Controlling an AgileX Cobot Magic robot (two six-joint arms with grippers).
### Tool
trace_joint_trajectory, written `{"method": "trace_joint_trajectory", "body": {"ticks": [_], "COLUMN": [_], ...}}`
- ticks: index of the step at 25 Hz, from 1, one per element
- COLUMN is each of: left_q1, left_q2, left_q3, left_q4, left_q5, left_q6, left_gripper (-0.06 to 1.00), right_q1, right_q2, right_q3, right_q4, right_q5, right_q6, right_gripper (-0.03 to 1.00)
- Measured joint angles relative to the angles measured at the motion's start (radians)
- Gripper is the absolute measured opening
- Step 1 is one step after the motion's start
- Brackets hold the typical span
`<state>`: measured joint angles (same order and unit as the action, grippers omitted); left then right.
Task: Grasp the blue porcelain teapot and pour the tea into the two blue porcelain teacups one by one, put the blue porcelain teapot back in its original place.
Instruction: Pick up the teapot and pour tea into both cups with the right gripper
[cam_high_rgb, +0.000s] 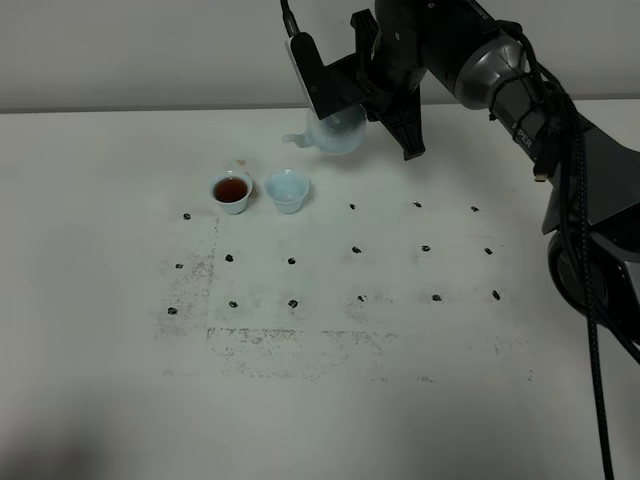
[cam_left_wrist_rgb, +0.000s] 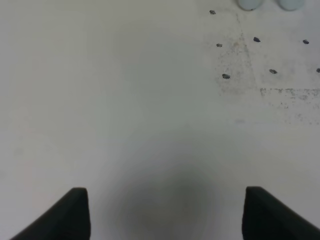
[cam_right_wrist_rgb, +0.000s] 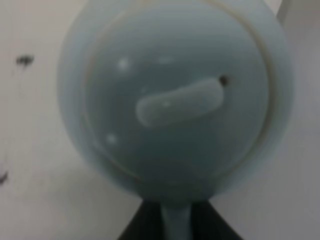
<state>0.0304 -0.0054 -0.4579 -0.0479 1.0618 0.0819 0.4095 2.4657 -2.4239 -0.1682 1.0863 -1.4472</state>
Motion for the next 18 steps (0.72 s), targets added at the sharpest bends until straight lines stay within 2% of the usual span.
{"method": "trace_joint_trajectory", "body": {"ticks": [5,9,18], "left_q1": [0.0,0.0,0.0], "left_q2": [0.0,0.0,0.0], "left_q3": [0.0,0.0,0.0], "left_q4": [0.0,0.0,0.0], "left_q5": [0.0,0.0,0.0], "left_q6": [0.0,0.0,0.0], "left_gripper": [0.61,0.61,0.61], "right_q1": [0.0,0.0,0.014], "right_q2": [-0.065,-0.083,-0.083], "right_q3": [0.135,0.214,0.238], "right_q4": [-0.035,-0.074,-0.099], "right_q5": [-0.057,-0.141,-0.387], "right_q6": [0.001,0.001,0.019], "right_gripper": [0.04,0.04,0.04]}}
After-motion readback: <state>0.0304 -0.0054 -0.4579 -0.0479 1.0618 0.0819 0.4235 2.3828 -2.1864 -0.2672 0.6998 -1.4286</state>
